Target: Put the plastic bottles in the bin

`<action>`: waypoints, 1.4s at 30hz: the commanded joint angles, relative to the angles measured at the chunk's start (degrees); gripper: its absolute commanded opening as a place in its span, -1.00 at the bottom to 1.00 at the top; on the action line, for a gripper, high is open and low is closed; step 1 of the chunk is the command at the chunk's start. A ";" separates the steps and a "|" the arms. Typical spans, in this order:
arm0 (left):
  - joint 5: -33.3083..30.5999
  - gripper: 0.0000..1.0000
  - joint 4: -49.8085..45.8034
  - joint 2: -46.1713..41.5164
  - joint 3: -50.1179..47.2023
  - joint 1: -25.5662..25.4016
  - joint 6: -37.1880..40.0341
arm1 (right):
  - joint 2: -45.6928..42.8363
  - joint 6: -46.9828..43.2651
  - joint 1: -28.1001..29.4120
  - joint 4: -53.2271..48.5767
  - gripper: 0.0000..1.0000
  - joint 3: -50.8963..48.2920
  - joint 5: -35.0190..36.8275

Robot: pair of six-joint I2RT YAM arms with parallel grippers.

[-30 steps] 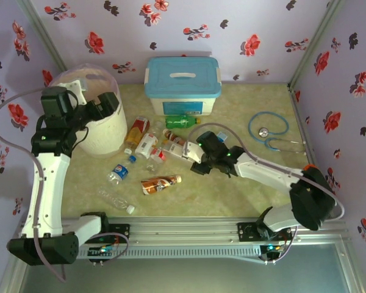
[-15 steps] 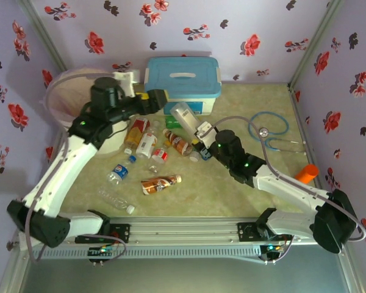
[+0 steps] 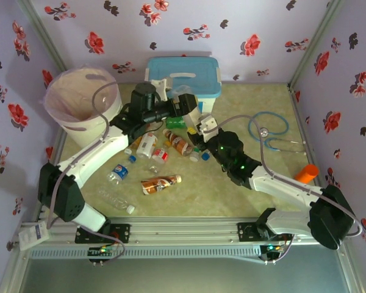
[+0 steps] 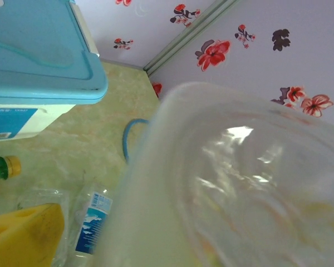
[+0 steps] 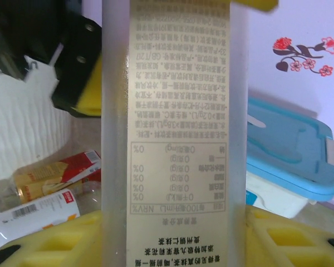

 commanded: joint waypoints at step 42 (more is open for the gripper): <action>-3.29 -0.23 -27.66 -11.82 19.24 39.48 23.04 | -16.95 16.82 -7.85 -29.41 0.99 -3.14 12.84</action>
